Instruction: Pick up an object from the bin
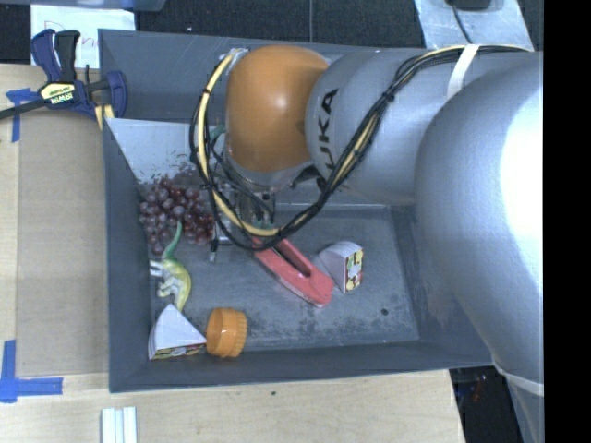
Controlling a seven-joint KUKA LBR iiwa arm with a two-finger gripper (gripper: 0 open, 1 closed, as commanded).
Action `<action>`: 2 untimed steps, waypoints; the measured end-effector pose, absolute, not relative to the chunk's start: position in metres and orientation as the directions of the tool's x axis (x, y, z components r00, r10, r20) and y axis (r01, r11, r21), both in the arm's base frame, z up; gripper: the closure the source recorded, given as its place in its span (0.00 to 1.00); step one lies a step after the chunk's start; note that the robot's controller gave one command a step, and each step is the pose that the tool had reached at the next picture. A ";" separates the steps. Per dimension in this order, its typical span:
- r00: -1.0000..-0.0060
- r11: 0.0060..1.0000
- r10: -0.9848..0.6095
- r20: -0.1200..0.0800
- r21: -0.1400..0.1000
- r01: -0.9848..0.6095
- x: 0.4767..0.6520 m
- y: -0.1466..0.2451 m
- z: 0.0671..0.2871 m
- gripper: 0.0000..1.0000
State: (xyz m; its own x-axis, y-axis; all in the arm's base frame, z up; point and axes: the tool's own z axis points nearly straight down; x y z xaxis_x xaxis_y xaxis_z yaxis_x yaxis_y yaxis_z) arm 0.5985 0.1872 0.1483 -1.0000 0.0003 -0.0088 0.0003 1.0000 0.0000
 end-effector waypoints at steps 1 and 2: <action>-0.964 0.964 0.268 -0.007 0.006 0.267 0.615 0.235 0.114 0.00; -0.987 0.987 0.158 -0.029 0.009 0.158 0.625 0.245 0.074 0.00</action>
Offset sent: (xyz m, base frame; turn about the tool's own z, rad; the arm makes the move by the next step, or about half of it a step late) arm 0.0231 0.0575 -0.0783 0.1592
